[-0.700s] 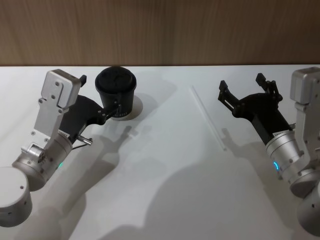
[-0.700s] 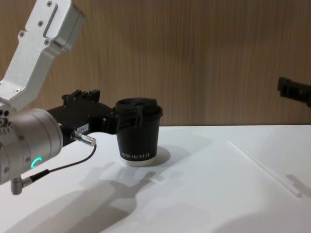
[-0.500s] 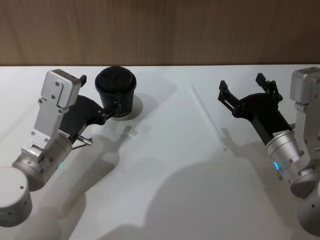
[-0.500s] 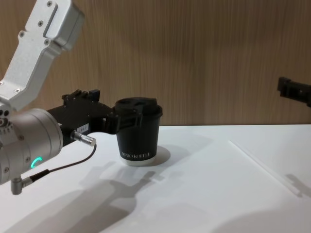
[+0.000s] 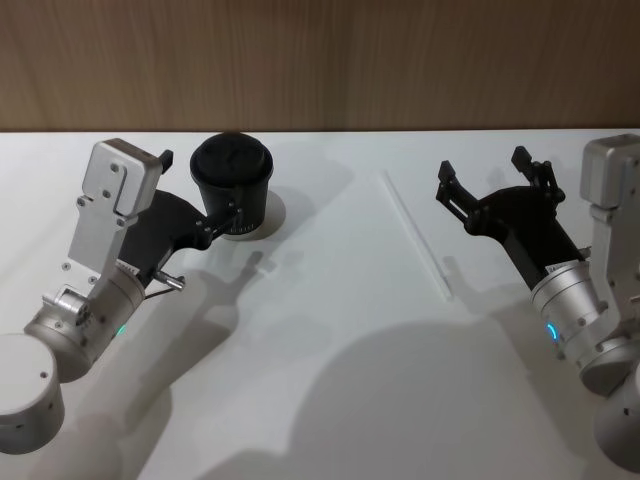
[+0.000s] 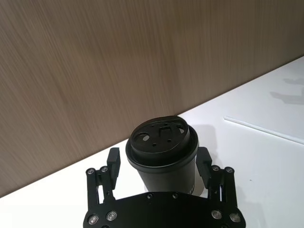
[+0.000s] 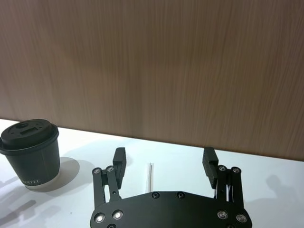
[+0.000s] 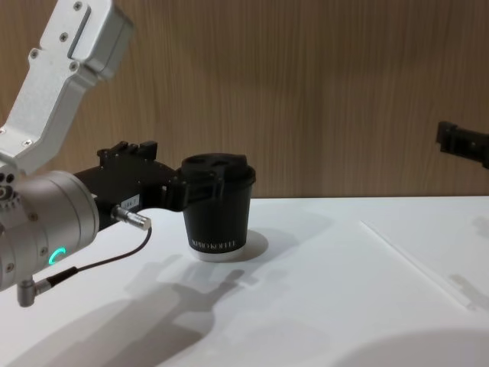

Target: Pick up the straw with one hand, pass it to the other hand, and insert it into the cup.

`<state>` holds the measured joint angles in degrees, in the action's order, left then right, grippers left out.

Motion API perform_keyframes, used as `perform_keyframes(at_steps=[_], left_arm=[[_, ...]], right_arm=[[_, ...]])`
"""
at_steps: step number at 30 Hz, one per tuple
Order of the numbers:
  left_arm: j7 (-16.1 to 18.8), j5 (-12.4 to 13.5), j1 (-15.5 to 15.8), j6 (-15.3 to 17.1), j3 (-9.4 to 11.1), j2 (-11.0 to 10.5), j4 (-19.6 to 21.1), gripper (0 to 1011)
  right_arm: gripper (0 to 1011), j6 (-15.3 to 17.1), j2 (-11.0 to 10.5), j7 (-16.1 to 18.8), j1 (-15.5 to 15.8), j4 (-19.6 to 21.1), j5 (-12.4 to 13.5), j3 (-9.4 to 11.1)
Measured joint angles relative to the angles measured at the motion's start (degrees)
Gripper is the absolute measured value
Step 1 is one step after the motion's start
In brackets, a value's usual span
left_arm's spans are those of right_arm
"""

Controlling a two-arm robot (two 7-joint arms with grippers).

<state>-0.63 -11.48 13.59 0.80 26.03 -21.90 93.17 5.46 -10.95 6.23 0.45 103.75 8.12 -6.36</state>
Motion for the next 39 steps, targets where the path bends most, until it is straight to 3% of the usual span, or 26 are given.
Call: perform_keyframes(at_steps=[27,39], left_arm=[[0.00,0.00,0.00,0.00,0.00,0.00,0.00,1001],[0.00,0.00,0.00,0.00,0.00,0.00,0.00,1001]], right_arm=[[1001,0.13,-0.05,0.16,0.04,0.05,-0.05,-0.05],[1001,4.40,-1.13,1.66,0.25,0.58,-0.93,-0.84]])
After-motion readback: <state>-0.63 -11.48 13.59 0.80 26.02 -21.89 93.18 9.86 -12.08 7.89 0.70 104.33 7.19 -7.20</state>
